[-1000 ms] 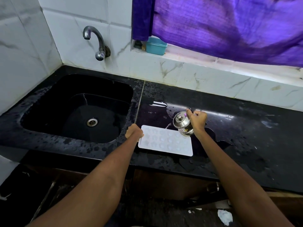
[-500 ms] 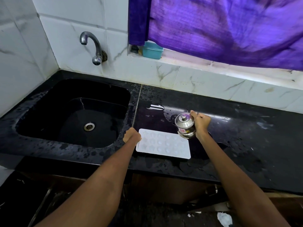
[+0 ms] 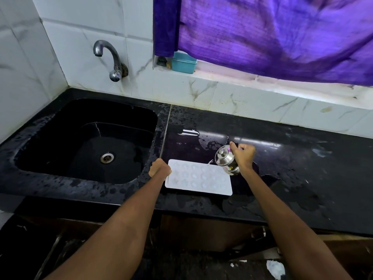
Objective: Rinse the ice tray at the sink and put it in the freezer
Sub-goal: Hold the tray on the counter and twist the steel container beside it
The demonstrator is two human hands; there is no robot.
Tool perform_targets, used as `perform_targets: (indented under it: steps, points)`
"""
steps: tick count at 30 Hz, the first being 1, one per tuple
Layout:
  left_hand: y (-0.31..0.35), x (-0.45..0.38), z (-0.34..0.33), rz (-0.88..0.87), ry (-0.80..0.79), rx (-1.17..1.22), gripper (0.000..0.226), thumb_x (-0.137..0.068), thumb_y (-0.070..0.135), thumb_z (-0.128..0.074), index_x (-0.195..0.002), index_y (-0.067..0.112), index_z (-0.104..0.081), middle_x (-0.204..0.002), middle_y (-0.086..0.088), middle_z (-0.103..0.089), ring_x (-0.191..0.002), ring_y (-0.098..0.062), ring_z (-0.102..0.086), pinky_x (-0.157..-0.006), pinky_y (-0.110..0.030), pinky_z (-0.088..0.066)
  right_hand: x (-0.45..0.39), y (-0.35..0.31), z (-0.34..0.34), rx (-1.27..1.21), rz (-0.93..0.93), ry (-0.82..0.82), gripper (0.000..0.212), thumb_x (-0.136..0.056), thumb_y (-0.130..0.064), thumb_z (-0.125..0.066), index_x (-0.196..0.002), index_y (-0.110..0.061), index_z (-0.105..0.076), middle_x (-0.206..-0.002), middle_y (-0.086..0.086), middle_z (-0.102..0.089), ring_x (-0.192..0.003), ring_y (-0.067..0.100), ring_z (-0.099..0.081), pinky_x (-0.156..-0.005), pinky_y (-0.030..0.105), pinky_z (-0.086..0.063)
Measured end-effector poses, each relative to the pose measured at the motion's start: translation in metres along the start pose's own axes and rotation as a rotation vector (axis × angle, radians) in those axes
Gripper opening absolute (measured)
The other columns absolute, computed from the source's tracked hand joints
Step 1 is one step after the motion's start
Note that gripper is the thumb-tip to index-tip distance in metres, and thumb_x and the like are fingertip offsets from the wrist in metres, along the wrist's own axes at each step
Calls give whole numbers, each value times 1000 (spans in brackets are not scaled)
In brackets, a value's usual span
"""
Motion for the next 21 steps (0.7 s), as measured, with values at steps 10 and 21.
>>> perform_targets:
  steps: [10,21]
  points:
    - [1,3,2,-1,23,-49,46,-89,15,-65,-132,4,-50,-135,-14,-56,-121,-29,-59,-99,-38,-49,4,-3,-2,36,20,-22,59,-80,-6,-69,-38,-20,-30,-38,-4,-28,-39,7,-24,-44,18,-22]
    - [2,3,0,-9,-6,-43,40,-90,10,-63,-127,0,-54,-129,-16,-61,-112,-31,-64,-96,-40,-53,2,1,1,-8,20,-3,58,-80,-5,-69,-38,-18,-31,-39,-4,-31,-39,9,-25,-50,14,-26]
Point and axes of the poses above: each hand's wrist, its own x-axis away from the middle knuckle, its own z-axis out of the back of the hand, y = z × x, the point moved 10 cm from there along -x, towards the middle knuckle
